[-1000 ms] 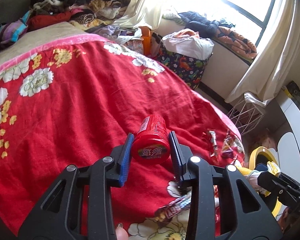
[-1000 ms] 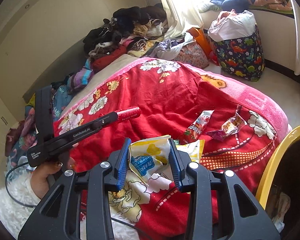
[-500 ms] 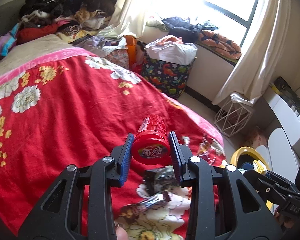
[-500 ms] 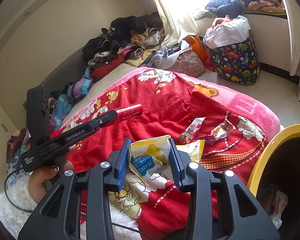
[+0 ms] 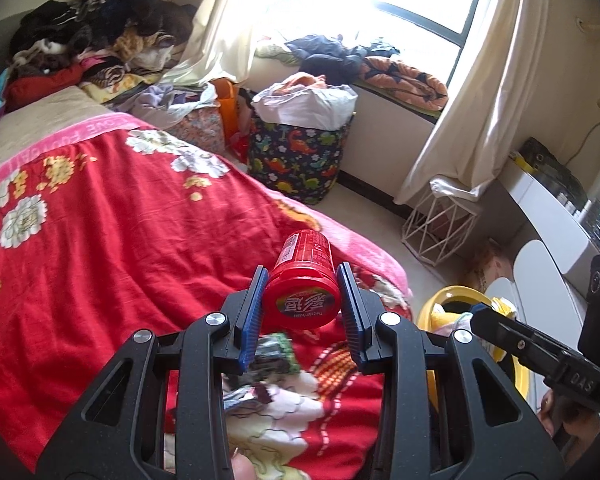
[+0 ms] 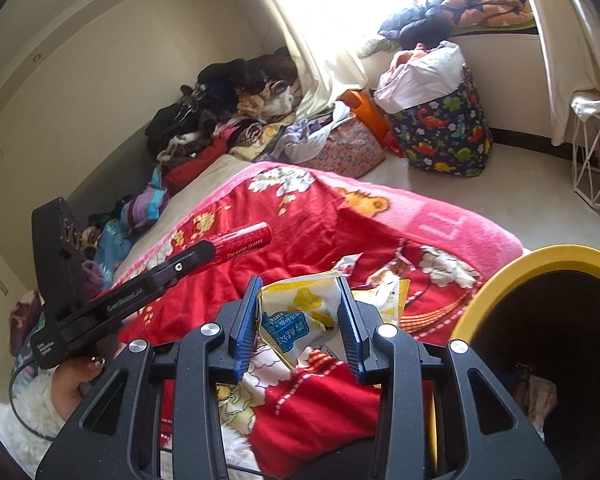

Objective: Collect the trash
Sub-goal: 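Carry the red container and snack bag over the yellow bin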

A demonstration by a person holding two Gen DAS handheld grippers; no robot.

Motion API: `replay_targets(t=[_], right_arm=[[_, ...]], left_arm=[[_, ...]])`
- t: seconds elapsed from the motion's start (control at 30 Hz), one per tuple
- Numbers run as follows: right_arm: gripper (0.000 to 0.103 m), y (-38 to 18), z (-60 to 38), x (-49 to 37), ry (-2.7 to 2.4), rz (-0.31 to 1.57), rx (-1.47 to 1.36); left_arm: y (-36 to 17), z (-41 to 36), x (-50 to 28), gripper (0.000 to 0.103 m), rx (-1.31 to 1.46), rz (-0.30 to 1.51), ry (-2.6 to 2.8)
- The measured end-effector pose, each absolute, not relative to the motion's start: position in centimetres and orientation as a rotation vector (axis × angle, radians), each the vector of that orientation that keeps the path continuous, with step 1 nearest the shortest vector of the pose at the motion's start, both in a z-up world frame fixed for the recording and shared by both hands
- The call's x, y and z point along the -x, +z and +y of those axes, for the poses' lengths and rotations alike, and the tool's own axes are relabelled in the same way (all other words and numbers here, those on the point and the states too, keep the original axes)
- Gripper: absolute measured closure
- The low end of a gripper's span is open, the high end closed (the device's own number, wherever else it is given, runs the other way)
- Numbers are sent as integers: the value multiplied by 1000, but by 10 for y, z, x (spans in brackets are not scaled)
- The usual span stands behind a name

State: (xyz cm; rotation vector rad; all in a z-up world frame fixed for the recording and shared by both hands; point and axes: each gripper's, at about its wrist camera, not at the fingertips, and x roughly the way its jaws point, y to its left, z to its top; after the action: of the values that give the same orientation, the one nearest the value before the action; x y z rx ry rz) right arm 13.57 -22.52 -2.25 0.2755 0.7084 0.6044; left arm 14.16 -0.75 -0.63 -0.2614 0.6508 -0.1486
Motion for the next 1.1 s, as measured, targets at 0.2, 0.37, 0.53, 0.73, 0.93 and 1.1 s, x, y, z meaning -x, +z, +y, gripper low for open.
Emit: replay_targets(t=[0.2, 0.37, 0.53, 0.73, 0.93, 1.1], right_arm=[[68, -20, -250, -134, 562, 692, -298], [68, -20, -271, -132, 523, 681, -321], [68, -20, -292, -132, 479, 671, -347], [68, -24, -315, -132, 427, 664, -374], [68, -30, -342, -131, 376, 658, -417], [68, -35, -360, -131, 338, 659, -449]], left_arm=[[-4, -30, -142, 75, 241, 652, -195], [-3, -47, -141, 75, 218, 658, -235], [-4, -67, -140, 75, 197, 666, -278], [-5, -91, -138, 75, 173, 677, -324], [-8, -112, -135, 75, 147, 690, -365], [-10, -130, -133, 75, 127, 704, -401]])
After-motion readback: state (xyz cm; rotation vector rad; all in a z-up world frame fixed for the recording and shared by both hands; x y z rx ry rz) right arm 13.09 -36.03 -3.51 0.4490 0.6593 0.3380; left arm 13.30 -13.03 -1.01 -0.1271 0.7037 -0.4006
